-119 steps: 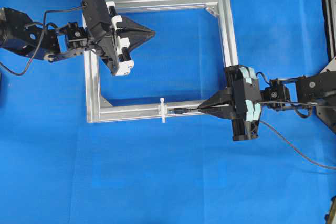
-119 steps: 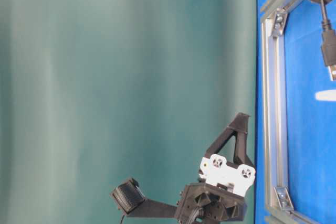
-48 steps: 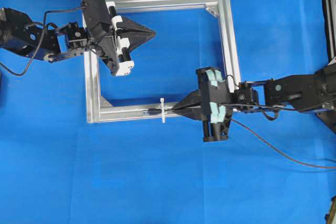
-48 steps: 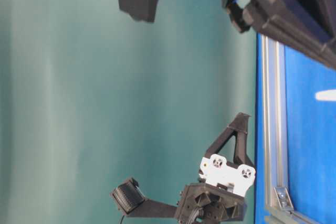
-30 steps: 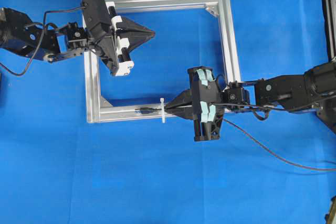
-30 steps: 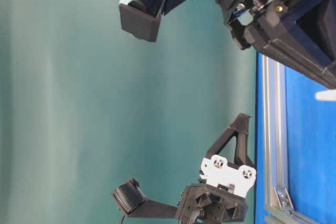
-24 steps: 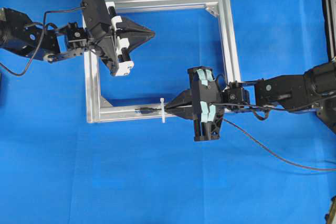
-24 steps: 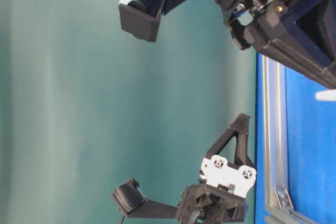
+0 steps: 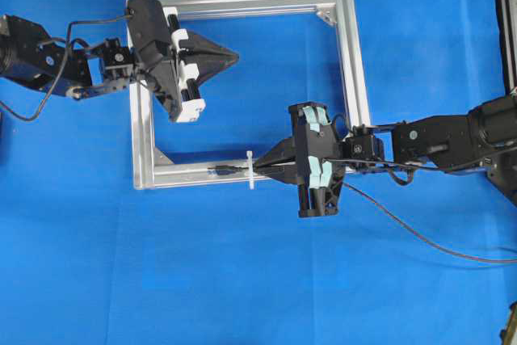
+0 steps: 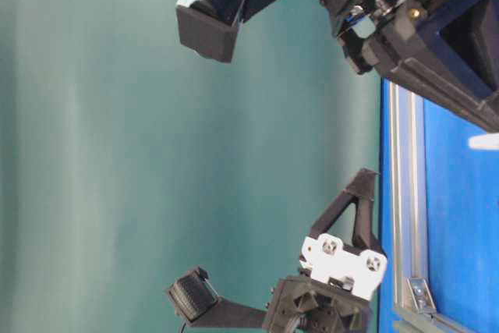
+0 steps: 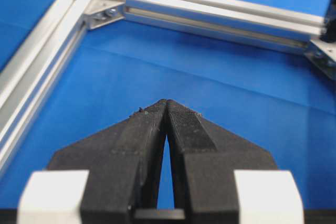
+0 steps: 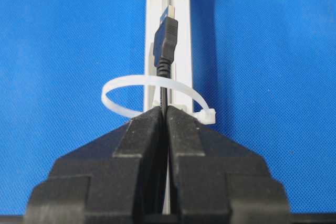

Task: Insert the wire through the string loop located in the center.
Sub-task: 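Move the left gripper toward the plug emerging from the loop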

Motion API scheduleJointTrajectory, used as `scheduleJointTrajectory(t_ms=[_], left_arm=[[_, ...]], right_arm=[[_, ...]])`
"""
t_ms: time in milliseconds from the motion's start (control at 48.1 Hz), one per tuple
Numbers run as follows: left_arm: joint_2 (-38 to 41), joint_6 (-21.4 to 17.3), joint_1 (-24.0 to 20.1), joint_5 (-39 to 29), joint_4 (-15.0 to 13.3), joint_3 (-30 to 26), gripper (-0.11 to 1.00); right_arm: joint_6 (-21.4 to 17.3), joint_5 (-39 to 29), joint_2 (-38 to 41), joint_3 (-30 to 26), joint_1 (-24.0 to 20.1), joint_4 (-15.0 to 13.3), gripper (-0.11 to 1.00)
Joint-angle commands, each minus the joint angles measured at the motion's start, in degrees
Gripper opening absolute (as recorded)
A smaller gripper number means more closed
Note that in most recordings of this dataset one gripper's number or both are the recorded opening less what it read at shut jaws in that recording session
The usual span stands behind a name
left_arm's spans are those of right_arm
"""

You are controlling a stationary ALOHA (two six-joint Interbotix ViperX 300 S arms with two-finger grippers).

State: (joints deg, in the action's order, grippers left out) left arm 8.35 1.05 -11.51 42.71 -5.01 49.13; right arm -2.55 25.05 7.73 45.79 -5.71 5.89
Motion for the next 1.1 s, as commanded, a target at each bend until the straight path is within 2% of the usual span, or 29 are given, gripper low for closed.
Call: scheduleJointTrajectory(t_ms=[0,541,666,832,1082], left_arm=[[-2.11,0.00,1.85,0.53,0.18,-0.09,0.00],[-3.34,0.18,16.35,0.53,0.09,1.49,0.00],[-3.34,1.67,19.25,0.53,0.09,1.58,0.00],[-3.25,5.36,20.83,0.35,0.09,1.58,0.00],[-3.16,5.71,20.92,0.18,0.09,1.67,0.00]], right_arm=[[0.18,0.35,-0.70,-0.70,0.18,-0.18,-0.04],[0.18,0.35,-0.70,-0.70,0.18,-0.09,-0.04],[0.18,0.35,-0.70,-0.70,0.26,-0.09,-0.04],[0.18,0.35,-0.70,-0.70,0.18,-0.09,-0.04],[0.18,0.35,-0.70,-0.70,0.18,-0.09,-0.04]])
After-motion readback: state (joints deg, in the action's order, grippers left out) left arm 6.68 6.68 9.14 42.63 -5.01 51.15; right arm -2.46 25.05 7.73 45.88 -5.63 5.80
